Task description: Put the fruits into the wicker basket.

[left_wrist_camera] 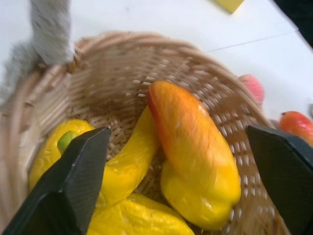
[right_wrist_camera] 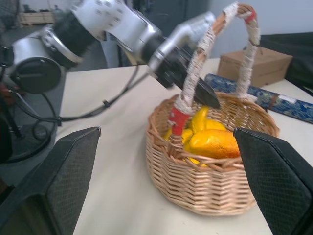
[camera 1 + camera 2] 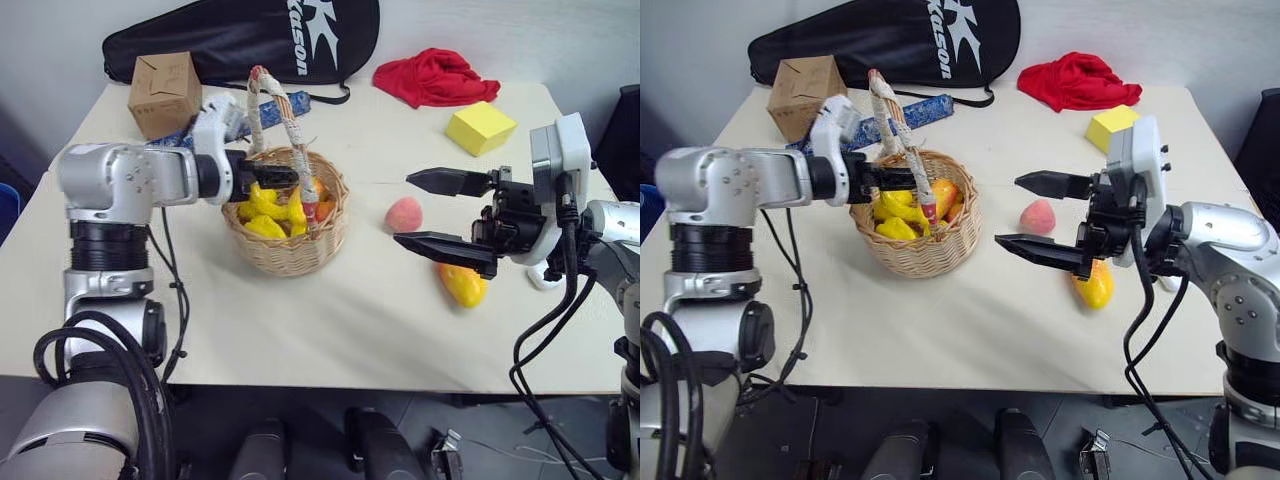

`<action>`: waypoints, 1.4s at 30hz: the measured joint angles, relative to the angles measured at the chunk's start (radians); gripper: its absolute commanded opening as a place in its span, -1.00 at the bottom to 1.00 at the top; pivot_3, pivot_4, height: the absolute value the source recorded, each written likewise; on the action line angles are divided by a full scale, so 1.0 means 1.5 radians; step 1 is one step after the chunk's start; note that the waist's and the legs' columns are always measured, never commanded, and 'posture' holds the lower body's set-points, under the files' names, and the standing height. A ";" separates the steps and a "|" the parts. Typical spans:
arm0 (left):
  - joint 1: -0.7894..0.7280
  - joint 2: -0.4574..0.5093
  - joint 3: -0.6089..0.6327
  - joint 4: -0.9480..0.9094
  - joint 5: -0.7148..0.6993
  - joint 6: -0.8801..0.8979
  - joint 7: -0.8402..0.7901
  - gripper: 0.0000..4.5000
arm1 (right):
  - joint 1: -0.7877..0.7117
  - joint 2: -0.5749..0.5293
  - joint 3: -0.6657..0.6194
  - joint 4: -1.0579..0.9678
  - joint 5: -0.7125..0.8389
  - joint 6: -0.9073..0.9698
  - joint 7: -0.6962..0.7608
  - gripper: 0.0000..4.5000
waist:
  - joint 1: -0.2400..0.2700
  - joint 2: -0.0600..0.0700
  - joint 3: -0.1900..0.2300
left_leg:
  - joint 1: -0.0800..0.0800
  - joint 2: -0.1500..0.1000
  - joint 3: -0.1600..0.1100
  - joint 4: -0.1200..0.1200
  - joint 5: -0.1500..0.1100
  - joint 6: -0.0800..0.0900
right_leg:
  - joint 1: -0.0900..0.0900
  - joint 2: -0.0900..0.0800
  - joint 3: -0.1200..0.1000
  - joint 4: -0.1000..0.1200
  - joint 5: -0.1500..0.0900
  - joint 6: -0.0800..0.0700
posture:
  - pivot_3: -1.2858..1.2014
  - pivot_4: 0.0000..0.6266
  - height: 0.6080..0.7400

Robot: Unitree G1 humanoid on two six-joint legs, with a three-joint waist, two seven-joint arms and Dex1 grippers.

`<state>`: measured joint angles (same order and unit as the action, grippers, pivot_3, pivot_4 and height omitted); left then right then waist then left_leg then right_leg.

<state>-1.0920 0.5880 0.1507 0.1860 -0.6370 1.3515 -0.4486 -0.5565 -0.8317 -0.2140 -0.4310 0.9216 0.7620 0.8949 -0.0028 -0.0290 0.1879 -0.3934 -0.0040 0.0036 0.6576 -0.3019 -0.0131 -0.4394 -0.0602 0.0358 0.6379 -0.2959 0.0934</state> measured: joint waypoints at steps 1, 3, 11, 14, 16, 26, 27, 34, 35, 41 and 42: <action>0.012 0.018 0.013 -0.031 -0.021 -0.001 -0.029 0.99 | 0.003 -0.002 -0.002 0.000 -0.001 0.000 -0.002 1.00 | 0.000 0.000 0.000 | 0.000 0.000 0.000 0.000 0.000 0.000 | 0.000 0.000 0.000 0.000 0.000 0.000 | 0.03 -0.52 1.00; 0.045 0.069 0.046 -0.102 -0.073 -0.008 -0.107 0.99 | 0.022 -0.020 -0.014 0.005 -0.017 -0.001 -0.008 1.00 | -0.001 0.000 0.000 | -0.001 0.000 0.000 0.001 0.000 0.000 | 0.000 0.000 0.002 0.000 0.000 0.000 | 0.03 -0.52 1.00; 0.182 0.220 0.121 -0.296 -0.205 -0.123 -0.400 0.99 | 0.061 -0.045 0.001 0.126 -0.176 -0.065 -0.045 1.00 | -0.001 0.000 0.000 | 0.003 0.000 0.000 0.001 0.001 0.002 | 0.004 -0.001 0.004 0.000 0.000 -0.001 | 0.03 -0.52 1.00; 0.214 0.251 0.099 -0.324 -0.189 -0.194 -0.455 0.99 | 0.021 -0.003 0.054 0.197 -0.247 -0.106 -0.064 1.00 | -0.004 0.000 0.000 | 0.006 0.000 0.000 0.001 -0.001 0.006 | 0.008 0.000 0.003 -0.001 0.001 -0.001 | 0.03 -0.52 1.00; 0.227 0.254 0.077 -0.329 -0.171 -0.237 -0.474 0.99 | -0.014 0.052 0.090 0.273 -0.289 -0.139 -0.082 1.00 | -0.009 0.000 0.000 | 0.006 0.000 0.000 0.001 0.000 0.006 | 0.008 0.000 0.003 0.000 0.001 -0.001 | 0.03 -0.52 1.00; 0.228 0.245 0.039 -0.321 -0.132 -0.311 -0.456 0.99 | -0.208 0.242 0.181 0.675 -0.459 -0.271 -0.154 1.00 | -0.020 0.001 0.001 | 0.000 0.000 0.002 0.003 0.002 0.002 | 0.000 0.001 0.004 0.005 0.001 -0.001 | 0.03 -0.52 1.00; 0.225 0.245 0.039 -0.321 -0.132 -0.312 -0.453 0.99 | -0.217 0.252 0.183 0.701 -0.467 -0.281 -0.153 1.00 | -0.021 0.001 0.001 | 0.000 0.000 0.002 0.003 0.002 0.003 | 0.000 0.001 0.004 0.005 0.001 0.000 | 0.03 -0.52 1.00; 0.210 0.245 0.041 -0.315 -0.135 -0.313 -0.421 1.00 | -0.241 0.302 0.176 0.821 -0.493 -0.333 -0.145 0.57 | -0.022 0.001 0.001 | 0.000 0.000 0.002 0.003 0.002 0.003 | 0.000 0.001 0.004 0.006 0.001 0.000 | 0.03 -0.52 1.00; 0.209 0.245 0.042 -0.315 -0.137 -0.312 -0.419 1.00 | -0.241 0.303 0.170 0.821 -0.491 -0.333 -0.144 0.44 | -0.022 0.001 0.001 | 0.000 0.000 0.002 0.003 0.002 0.003 | 0.000 0.001 0.004 0.006 0.002 0.000 | 0.03 -0.52 1.00; 0.212 0.252 0.060 -0.301 -0.148 -0.306 -0.405 1.00 | -0.237 0.302 0.118 0.753 -0.434 -0.308 -0.077 0.18 | -0.027 0.001 0.001 | 0.000 0.000 0.002 0.003 0.002 0.003 | 0.000 0.001 0.003 0.007 0.002 0.000 | 0.03 -0.52 1.00; 0.216 0.256 0.070 -0.300 -0.150 -0.304 -0.402 1.00 | -0.237 0.302 0.110 0.732 -0.419 -0.297 -0.066 0.18 | -0.029 0.001 0.001 | 0.000 0.000 0.002 0.003 0.002 0.002 | -0.001 0.001 0.003 0.007 0.002 0.000 | 0.03 -0.52 1.00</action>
<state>-0.7673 0.9723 0.2560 -0.2635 -0.8617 0.8960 -1.0519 -0.9127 -0.3784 -0.0488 0.6665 0.2925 0.3161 0.7956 -0.0465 -0.0271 0.1890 -0.3933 -0.0036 0.0071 0.6623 -0.2994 -0.0094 -0.4402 -0.0587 0.0399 0.6479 -0.2935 0.0937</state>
